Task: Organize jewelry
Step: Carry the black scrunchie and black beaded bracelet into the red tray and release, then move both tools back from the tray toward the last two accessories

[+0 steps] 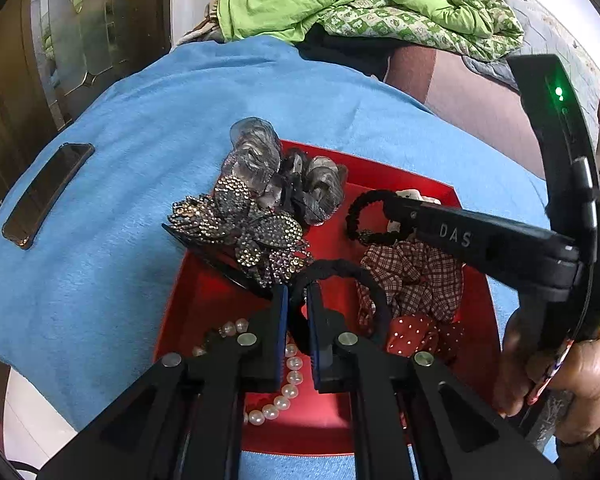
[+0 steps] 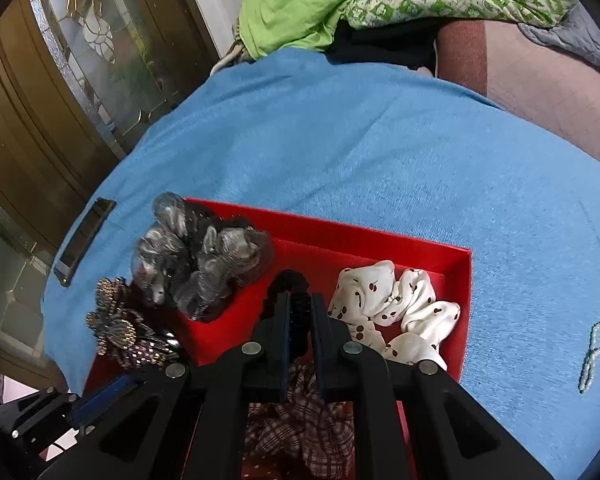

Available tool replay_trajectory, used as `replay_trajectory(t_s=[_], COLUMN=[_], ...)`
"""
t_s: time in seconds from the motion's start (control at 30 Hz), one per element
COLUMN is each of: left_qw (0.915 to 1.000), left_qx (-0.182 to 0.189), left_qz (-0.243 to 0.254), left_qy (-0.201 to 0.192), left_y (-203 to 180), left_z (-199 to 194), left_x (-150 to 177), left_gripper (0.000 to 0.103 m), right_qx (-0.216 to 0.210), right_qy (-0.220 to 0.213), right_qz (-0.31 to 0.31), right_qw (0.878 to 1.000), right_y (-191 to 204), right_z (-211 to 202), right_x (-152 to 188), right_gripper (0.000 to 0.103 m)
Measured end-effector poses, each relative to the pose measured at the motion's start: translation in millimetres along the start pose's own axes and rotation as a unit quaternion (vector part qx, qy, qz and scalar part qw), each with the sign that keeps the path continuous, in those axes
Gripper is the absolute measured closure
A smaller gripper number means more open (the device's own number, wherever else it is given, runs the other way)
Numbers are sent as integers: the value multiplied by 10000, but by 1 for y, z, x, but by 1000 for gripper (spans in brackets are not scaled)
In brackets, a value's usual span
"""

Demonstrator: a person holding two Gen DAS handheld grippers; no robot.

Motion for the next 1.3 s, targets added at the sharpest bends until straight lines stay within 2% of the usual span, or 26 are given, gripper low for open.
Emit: replay_trajectory(t_s=[0.1, 0.17, 0.23, 0.3, 0.37, 0.8, 1.03, 1.3], left_qw=[10000, 9999, 9999, 9997, 9996, 9979, 9968, 9945], left_qx=[55, 57, 58, 16, -35, -404, -449, -483], left_qz=[-74, -109, -130, -153, -148, 117, 256, 608], left_qy=[-7, -24, -73, -163, -241, -490, -602, -703], left_y=[1, 3, 4, 4, 3, -15, -35, -73], left_z=[1, -1, -4, -10, -17, -64, -90, -112], left_x=[0, 0, 0, 0, 0, 6, 10, 15], left_gripper=[93, 86, 68, 61, 60, 59, 57, 52], right_qx=[5, 9, 12, -17, -16, -63, 1, 147], right_qy=[14, -3, -24, -51, -142, -590, -745, -764], right_qz=[-1, -7, -16, -26, -47, -105, -107, 169], right_qw=[10000, 10000, 10000, 10000, 9999, 9982, 9972, 9968], right_y=[-2, -3, -2, -1, 0, 1, -14, -54], right_z=[3, 3, 1, -1, -7, -67, -106, -141], right_x=[1, 0, -1, -1, -2, 3, 26, 61], right_gripper=[92, 91, 89, 81, 68, 65, 62, 57])
Point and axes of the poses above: each gripper's, at about its wrist camera, not at the fingertips, and z roughly the way its jaws point, y to its left, x to its underside, the point moved 1 cm from there along z, roughly the way its jaws point, and after that the axes turned 11 degrees about z, right-handed, at the moved point
